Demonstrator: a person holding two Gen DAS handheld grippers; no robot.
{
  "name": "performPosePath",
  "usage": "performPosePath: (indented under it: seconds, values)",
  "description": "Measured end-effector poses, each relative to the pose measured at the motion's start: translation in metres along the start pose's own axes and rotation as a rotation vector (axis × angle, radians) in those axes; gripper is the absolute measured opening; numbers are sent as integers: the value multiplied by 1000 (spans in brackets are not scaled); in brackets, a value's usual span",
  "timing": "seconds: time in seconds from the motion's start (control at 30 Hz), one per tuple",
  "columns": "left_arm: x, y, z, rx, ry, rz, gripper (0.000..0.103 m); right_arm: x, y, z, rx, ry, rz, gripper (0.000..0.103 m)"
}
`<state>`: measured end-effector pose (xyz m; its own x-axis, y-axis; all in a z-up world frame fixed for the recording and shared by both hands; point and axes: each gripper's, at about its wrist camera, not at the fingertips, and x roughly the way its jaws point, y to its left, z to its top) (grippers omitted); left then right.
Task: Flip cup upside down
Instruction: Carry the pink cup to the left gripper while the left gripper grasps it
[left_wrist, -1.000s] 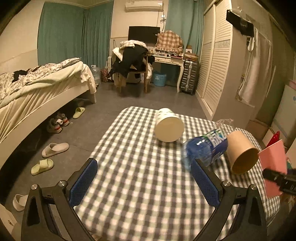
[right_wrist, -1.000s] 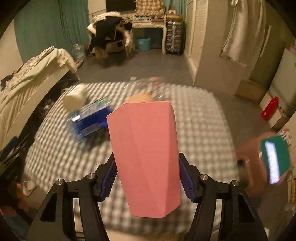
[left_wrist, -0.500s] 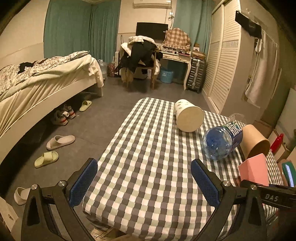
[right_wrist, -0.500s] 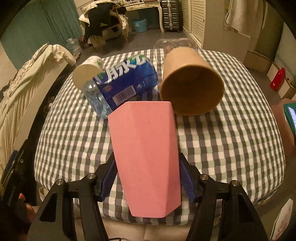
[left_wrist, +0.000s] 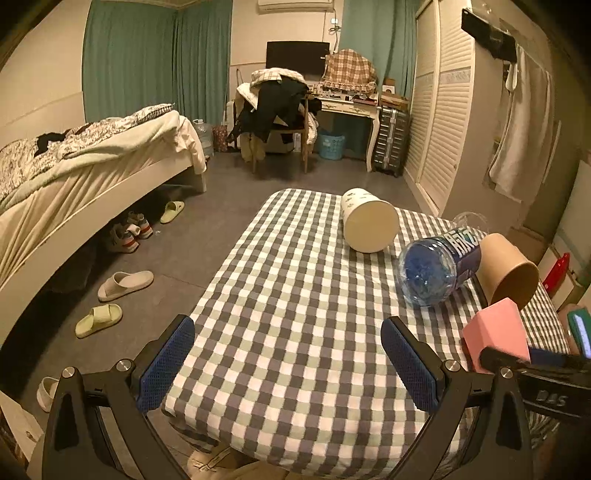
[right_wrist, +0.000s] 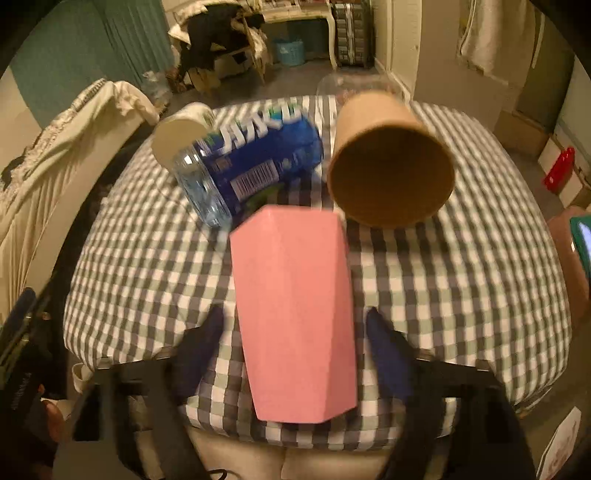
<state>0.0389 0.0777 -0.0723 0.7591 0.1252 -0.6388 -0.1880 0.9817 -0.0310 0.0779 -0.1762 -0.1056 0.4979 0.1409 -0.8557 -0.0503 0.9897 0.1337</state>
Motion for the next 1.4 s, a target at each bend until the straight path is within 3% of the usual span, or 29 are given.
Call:
performPosePath:
  seconds: [0.3,0.63,0.93,1.4]
  values:
    - [-16,-39,1,41,-23,-6,103,-57,-25,5,-71,-204,-44,89]
    - [-35,-111,-11,78,-15,-101,103,-89,-106,-8,-36,-328,-92,91]
    - [-28,-156,-37,109,20,-152,103,-82,-156,-22,-41,-335,-166,91]
    - [6,-166,-64,95,75,-185,102,-56,-187,-35,13,-276,-175,91]
